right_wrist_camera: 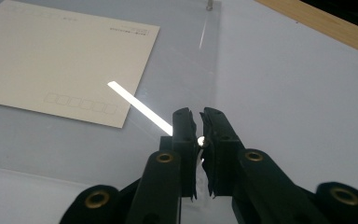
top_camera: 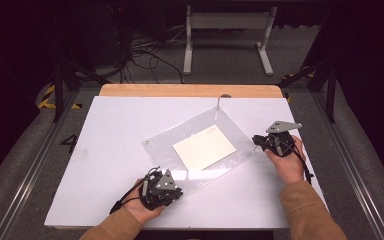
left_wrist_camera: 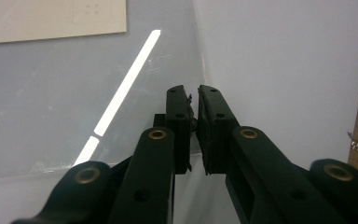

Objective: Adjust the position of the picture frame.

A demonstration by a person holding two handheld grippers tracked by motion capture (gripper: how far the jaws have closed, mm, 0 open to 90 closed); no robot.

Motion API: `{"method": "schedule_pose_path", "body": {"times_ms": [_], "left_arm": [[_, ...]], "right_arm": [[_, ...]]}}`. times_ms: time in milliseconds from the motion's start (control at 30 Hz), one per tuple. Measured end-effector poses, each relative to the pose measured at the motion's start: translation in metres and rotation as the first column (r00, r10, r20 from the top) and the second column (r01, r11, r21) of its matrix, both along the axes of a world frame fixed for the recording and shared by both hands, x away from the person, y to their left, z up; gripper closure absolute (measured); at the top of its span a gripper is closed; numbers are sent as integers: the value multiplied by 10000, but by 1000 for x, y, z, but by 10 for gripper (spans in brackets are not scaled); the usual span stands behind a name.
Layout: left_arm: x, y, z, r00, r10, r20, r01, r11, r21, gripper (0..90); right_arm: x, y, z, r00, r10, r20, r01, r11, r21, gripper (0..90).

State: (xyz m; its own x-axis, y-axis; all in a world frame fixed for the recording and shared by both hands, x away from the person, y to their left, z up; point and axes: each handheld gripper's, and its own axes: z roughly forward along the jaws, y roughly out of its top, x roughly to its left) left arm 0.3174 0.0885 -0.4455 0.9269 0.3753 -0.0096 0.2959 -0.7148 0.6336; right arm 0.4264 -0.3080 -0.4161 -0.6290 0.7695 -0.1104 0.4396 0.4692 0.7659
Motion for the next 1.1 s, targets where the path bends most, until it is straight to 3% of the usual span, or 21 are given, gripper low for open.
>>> {"method": "schedule_pose_path", "body": {"times_ms": [133,200,367,667,1100], "left_arm": [[-1,0,0,10000,34,22,-34,10000,33,836],[-1,-1,0,10000,-3,17,3,10000,6,837],[-4,-5,1,9996,-285,-59,285,9996,19,839],[-11,-21,1,9963,-812,-282,810,9967,-97,840],[-25,-67,0,9838,-1709,-535,1687,9847,-424,841]], "right_arm": [[-8,-4,2,9992,-302,246,289,9983,499,684],[-15,-6,4,9987,-366,361,351,9985,430,667],[-40,-17,6,9954,-416,864,348,9963,789,665],[-85,-36,-3,9976,-547,425,481,9886,1424,708],[-103,-26,-7,9999,99,69,-108,9881,1536,734]]}}
